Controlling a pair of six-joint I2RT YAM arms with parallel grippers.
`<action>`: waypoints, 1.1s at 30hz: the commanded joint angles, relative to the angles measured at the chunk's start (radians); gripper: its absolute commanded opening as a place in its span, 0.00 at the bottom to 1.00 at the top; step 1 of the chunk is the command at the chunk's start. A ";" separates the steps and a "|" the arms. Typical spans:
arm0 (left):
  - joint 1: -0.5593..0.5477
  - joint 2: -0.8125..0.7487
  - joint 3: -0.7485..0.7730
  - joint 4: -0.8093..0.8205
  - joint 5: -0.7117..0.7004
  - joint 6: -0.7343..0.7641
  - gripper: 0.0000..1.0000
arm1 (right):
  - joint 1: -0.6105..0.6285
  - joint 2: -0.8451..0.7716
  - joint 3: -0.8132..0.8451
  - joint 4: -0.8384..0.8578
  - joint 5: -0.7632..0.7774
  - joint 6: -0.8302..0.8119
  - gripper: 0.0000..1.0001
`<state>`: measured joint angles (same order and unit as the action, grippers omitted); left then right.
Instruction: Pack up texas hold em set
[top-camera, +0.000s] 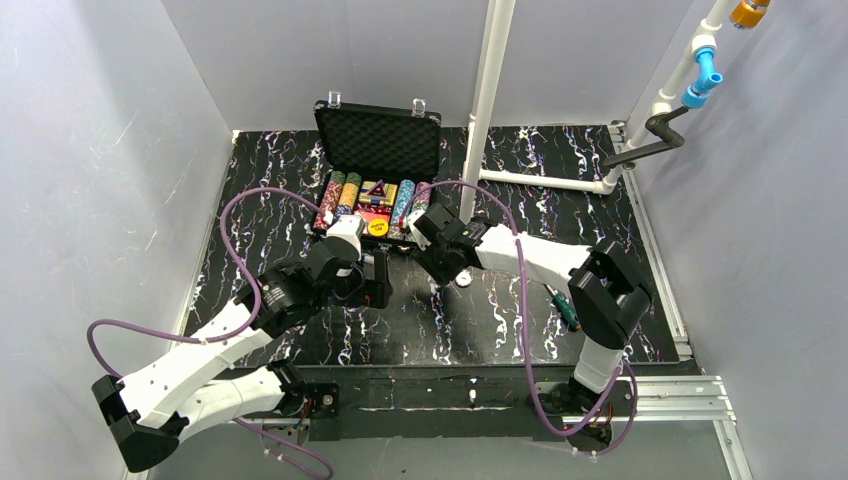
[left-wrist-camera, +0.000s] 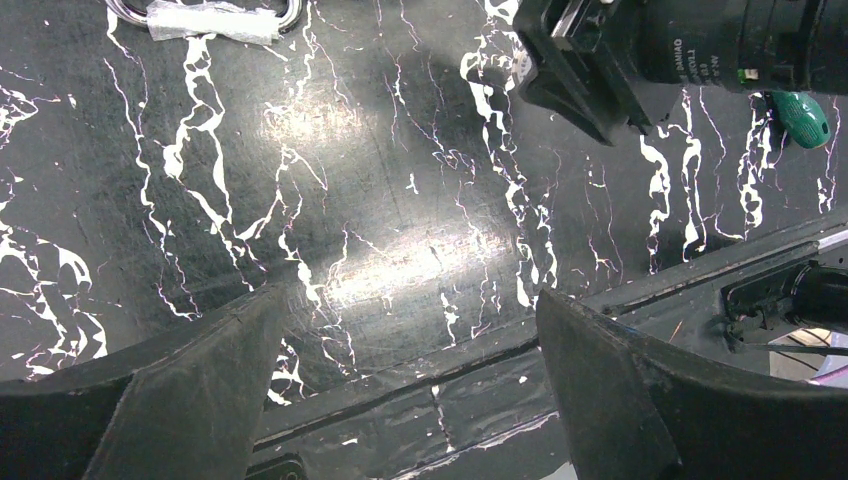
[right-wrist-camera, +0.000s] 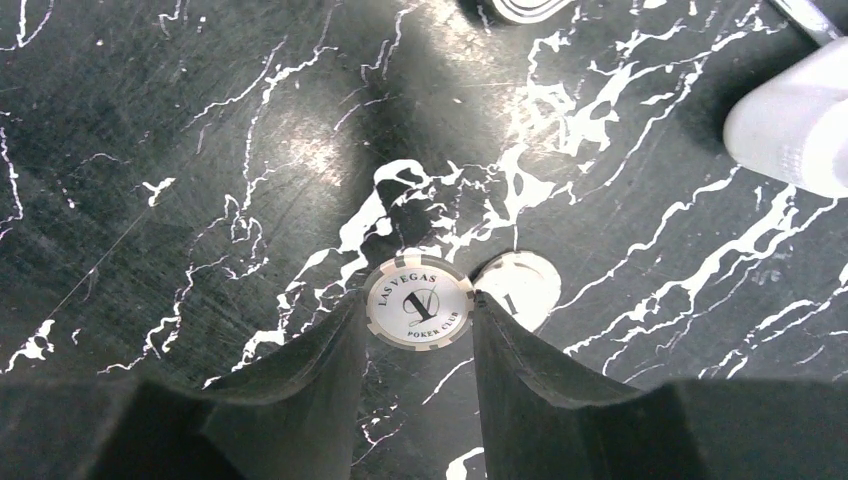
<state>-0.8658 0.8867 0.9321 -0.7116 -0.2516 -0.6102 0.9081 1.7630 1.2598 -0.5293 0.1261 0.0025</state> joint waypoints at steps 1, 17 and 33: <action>0.005 -0.003 0.043 -0.013 -0.006 0.004 0.95 | -0.030 -0.027 -0.023 -0.022 0.056 0.027 0.22; 0.006 0.036 0.058 0.000 0.018 0.019 0.96 | -0.111 0.060 -0.048 -0.007 0.048 0.027 0.60; 0.007 0.007 0.041 -0.005 0.020 0.005 0.96 | -0.125 0.068 -0.067 0.025 -0.037 0.030 0.75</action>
<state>-0.8650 0.9180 0.9585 -0.7044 -0.2272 -0.6044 0.7952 1.8278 1.2003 -0.5362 0.1242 0.0257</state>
